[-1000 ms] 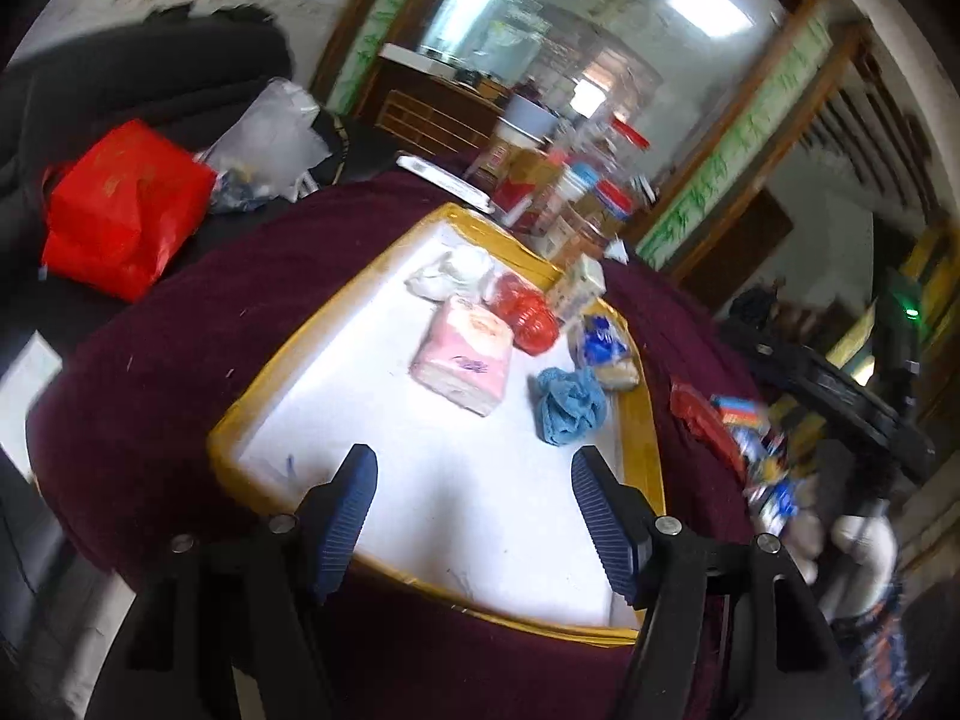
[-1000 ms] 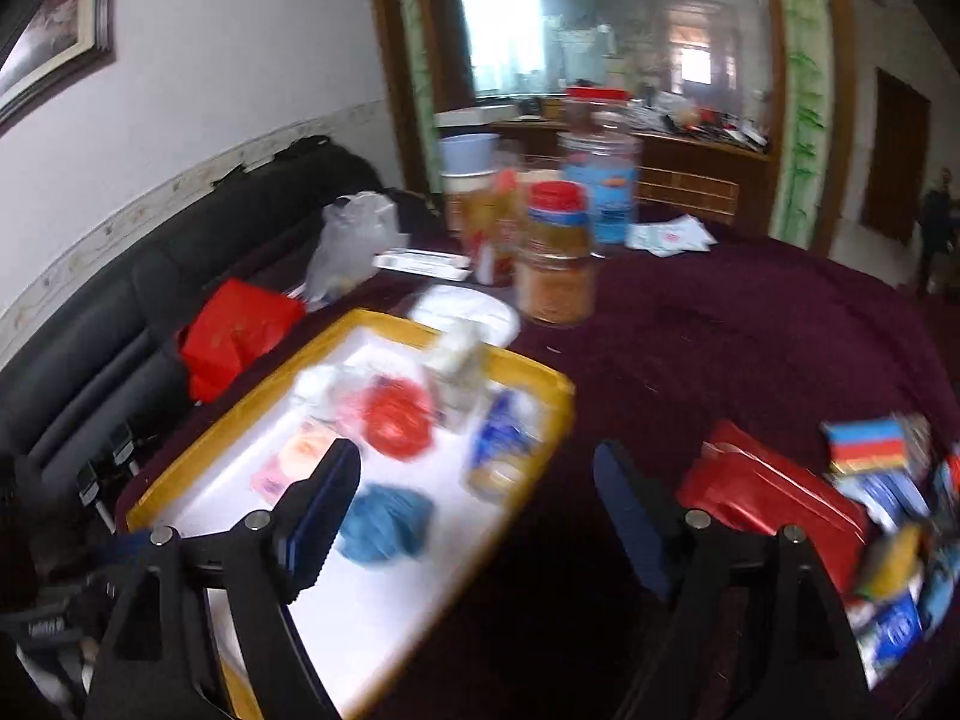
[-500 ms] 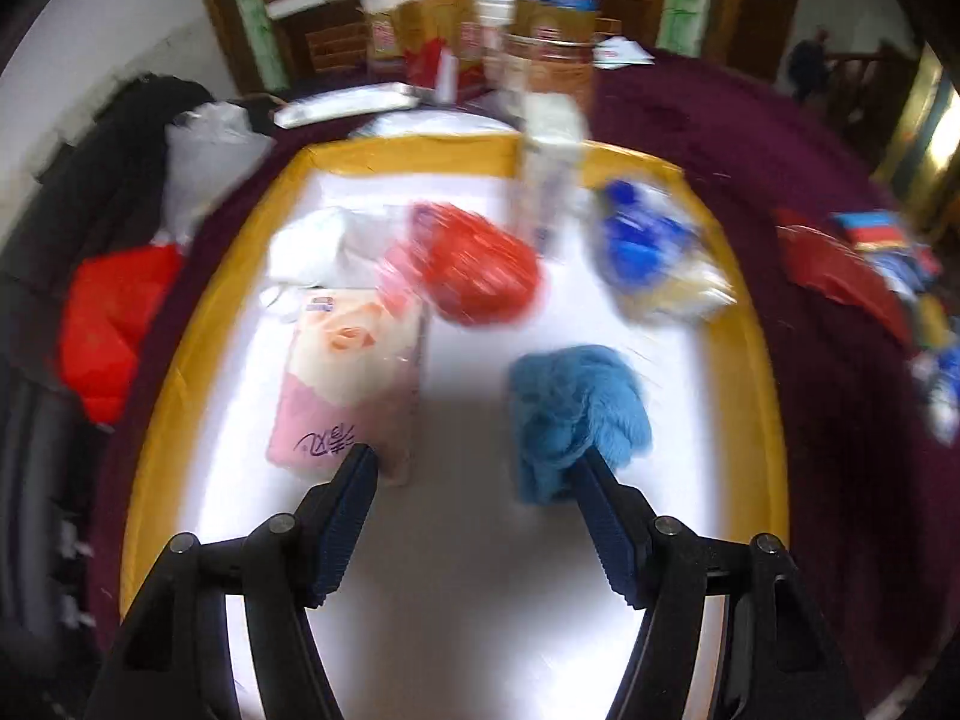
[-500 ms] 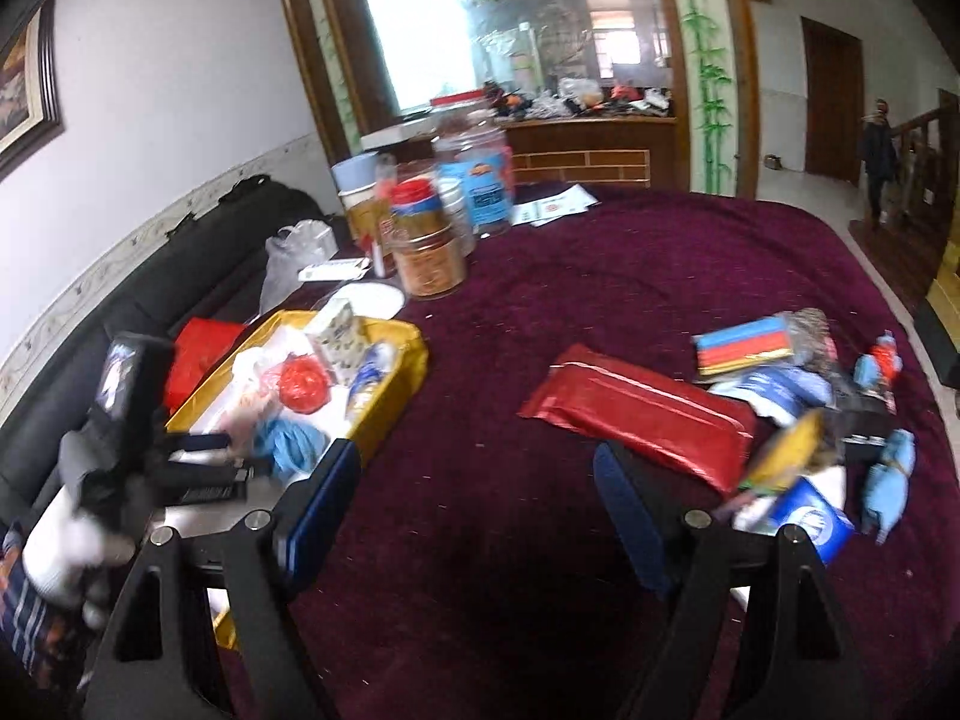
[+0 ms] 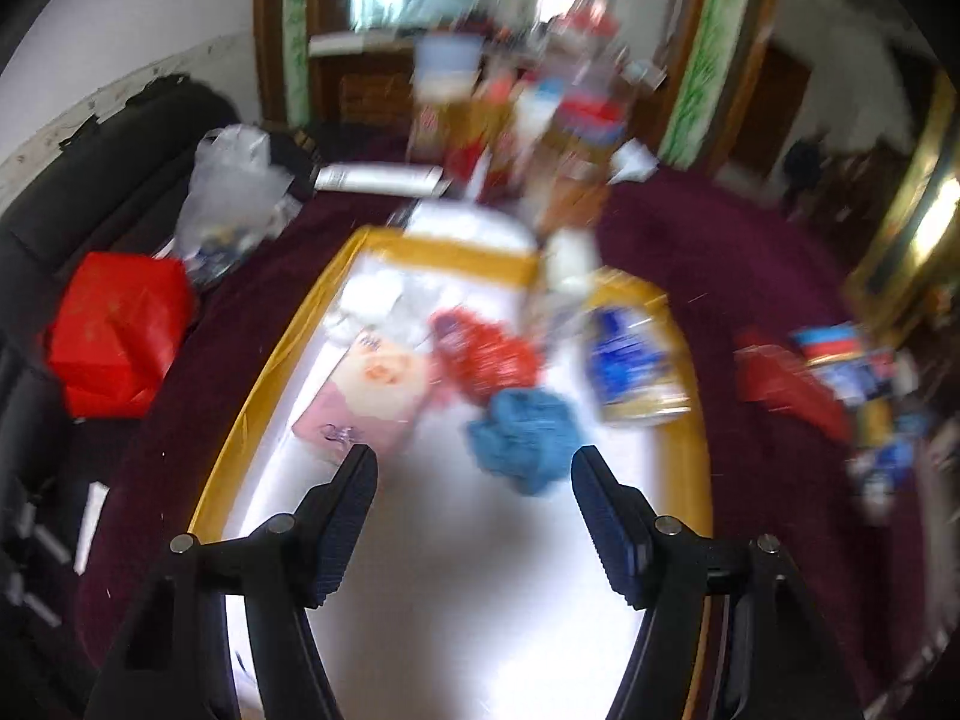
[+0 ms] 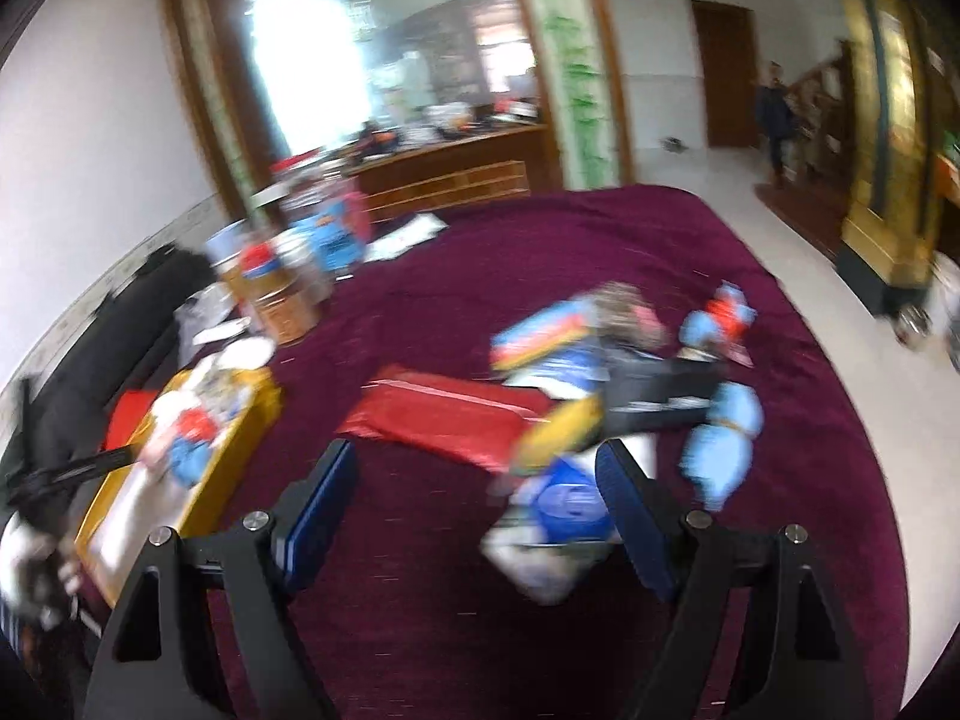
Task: Organize soft objects
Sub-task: 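Move the left gripper to the pile and grasp the blue Vinda tissue pack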
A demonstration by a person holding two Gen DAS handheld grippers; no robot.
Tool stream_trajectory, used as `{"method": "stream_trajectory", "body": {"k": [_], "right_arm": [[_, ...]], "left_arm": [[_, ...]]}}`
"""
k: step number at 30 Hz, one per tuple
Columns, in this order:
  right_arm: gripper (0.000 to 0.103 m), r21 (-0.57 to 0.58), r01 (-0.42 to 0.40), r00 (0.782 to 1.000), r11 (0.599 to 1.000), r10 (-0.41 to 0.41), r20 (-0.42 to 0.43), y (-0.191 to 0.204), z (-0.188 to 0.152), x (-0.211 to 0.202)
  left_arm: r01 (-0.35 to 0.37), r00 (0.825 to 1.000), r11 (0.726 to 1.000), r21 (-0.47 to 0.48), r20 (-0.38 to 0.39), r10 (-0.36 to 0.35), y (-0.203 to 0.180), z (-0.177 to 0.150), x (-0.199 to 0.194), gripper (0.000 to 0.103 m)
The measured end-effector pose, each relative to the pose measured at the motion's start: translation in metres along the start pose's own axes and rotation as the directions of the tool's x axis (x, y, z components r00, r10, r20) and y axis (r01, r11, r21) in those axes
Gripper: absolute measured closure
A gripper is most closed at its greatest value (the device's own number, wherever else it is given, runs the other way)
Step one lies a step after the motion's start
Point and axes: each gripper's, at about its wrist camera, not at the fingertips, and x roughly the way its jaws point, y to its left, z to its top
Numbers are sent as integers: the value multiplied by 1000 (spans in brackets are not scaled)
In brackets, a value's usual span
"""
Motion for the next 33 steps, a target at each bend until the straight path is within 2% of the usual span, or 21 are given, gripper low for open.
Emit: {"method": "stream_trajectory", "body": {"k": [1,2,5,9,11,13,15,17,18,19,21,22,24,25,27,29,31,33], "right_arm": [[23,28,14,1000,1000,-14,-8,-11,0,2],[23,56,22,1000,998,-21,-17,-21,0,5],[23,138,12,998,990,-5,-57,-46,-1,21],[23,187,-16,995,982,35,-98,-53,-7,39],[23,206,-54,988,977,82,-133,-51,-10,53],[23,209,-63,984,976,96,-153,-49,-11,65],[23,202,-102,974,974,139,-179,-43,-12,76],[23,201,-231,941,952,271,-203,-30,-16,79],[23,195,-313,908,929,353,-225,-19,-20,79],[23,190,-411,852,891,450,-267,-5,-25,80],[23,200,-550,738,811,584,-339,17,-35,81],[23,187,-572,724,799,599,-343,25,-38,77],[23,170,-570,743,804,593,-310,26,-37,68],[23,175,-549,765,817,576,-287,21,-36,65],[23,172,-474,828,864,503,-248,7,-34,62],[23,197,-442,849,875,479,-225,-8,-36,62],[23,235,-422,859,876,469,-204,-23,-40,62],[23,263,-406,869,875,459,-186,-37,-43,60]], "left_arm": [[34,999,999,-5,24,-34,-3,-3,-12,29],[97,994,995,-4,58,-97,-8,-10,-30,28],[193,976,981,26,93,-195,-25,-23,-51,25],[313,946,948,56,68,-317,-57,-47,-60,25],[350,935,934,68,40,-353,-73,-54,-55,25],[383,922,919,88,16,-386,-88,-62,-53,25],[396,917,912,105,-2,-398,-101,-68,-52,25],[410,911,906,107,-12,-411,-107,-70,-51,25],[411,911,905,111,-13,-412,-109,-70,-50,25],[410,911,905,112,-14,-411,-109,-71,-51,25],[406,914,907,111,-23,-406,-113,-72,-48,25],[405,914,908,107,-30,-404,-114,-73,-47,25],[403,915,909,111,-45,-400,-118,-76,-44,25],[401,916,908,120,-55,-397,-121,-77,-41,25],[401,916,905,144,-74,-394,-128,-82,-38,25],[400,917,898,182,-96,-388,-142,-85,-32,25],[395,919,890,226,-109,-380,-155,-88,-26,25],[397,918,863,311,-133,-375,-178,-91,-18,25]]}}
